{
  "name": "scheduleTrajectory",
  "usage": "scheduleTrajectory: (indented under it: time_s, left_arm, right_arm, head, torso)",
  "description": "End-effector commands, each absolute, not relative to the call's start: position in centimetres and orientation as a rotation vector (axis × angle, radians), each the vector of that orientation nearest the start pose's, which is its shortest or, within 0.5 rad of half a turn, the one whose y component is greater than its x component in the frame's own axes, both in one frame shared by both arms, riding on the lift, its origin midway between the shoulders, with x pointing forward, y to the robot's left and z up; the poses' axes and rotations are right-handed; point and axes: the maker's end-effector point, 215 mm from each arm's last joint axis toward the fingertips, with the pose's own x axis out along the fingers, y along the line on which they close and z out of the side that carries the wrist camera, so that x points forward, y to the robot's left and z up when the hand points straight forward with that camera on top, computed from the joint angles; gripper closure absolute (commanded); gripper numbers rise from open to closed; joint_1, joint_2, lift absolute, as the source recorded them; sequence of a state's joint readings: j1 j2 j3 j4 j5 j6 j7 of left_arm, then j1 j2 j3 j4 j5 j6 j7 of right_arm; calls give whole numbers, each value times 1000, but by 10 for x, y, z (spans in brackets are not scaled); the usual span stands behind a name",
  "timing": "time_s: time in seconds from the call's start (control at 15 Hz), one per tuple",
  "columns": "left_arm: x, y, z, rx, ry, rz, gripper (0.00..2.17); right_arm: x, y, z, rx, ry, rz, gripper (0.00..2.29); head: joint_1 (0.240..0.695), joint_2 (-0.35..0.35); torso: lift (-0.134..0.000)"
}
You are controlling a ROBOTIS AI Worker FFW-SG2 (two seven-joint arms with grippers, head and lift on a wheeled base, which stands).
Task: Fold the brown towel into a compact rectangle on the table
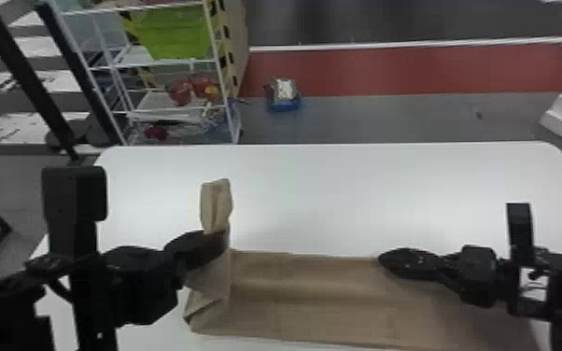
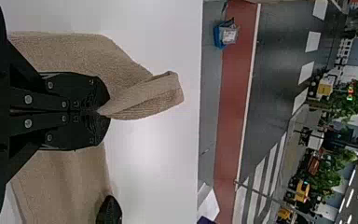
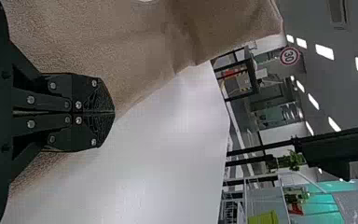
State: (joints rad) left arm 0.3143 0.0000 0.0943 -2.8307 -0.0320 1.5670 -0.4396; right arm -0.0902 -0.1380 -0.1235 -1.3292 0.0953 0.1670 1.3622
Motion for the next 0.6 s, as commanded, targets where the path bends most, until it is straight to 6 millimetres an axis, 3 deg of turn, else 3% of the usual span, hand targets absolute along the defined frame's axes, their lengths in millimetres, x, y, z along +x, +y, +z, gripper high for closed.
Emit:
scheduleTrajectory:
  time_s: [0.0,0.27,0.53]
  left_arm:
    - [367,158,-288,-112,619,-335,1433]
    - [363,118,-294,-79,638,-382,1433]
    - [350,79,-344,-37,759,-419,1433]
  right_arm:
    - [459,-141,-446,34,361,1192,1757]
    - [464,-162,-437,29,301,1154,1757]
    - [465,-191,-430,37,257,1108,1757]
  head:
    - [695,71]
    - [695,18]
    - [695,-79]
  torso:
    - [-123]
    - [-123]
    - [-123]
